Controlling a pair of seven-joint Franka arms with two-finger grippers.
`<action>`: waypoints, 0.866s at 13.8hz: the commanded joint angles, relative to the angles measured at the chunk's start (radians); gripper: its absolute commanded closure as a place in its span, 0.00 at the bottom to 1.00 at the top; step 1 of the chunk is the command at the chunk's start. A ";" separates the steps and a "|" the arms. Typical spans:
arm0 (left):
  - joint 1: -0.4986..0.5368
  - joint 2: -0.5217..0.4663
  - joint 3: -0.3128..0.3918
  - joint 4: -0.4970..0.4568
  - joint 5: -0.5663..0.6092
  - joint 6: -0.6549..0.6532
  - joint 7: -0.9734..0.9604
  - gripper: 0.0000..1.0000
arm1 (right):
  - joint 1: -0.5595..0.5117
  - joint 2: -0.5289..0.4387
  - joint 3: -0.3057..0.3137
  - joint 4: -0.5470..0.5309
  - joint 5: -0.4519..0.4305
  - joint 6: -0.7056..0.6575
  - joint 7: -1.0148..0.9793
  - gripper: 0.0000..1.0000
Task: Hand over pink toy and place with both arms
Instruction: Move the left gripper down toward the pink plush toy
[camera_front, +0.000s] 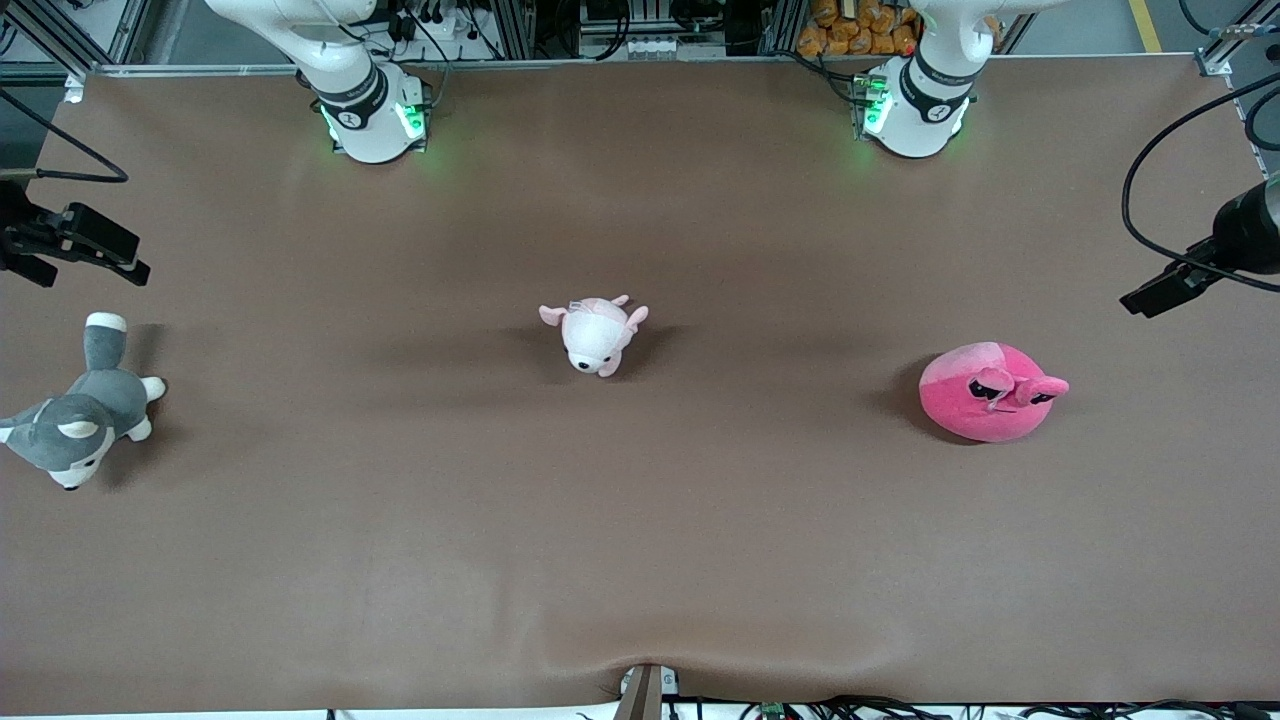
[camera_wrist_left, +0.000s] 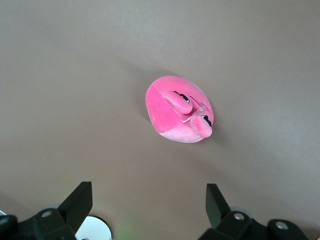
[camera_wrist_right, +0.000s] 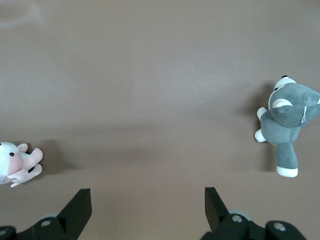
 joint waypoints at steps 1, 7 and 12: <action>0.030 -0.015 -0.008 0.000 -0.010 -0.021 -0.019 0.00 | -0.012 0.003 0.004 0.007 0.003 0.006 -0.001 0.00; 0.036 0.005 -0.012 -0.048 -0.116 -0.055 -0.302 0.00 | -0.004 0.003 0.004 0.008 0.005 0.024 0.001 0.00; 0.047 0.063 -0.011 -0.068 -0.195 -0.008 -0.558 0.00 | -0.002 0.003 0.004 0.008 0.005 0.024 0.002 0.00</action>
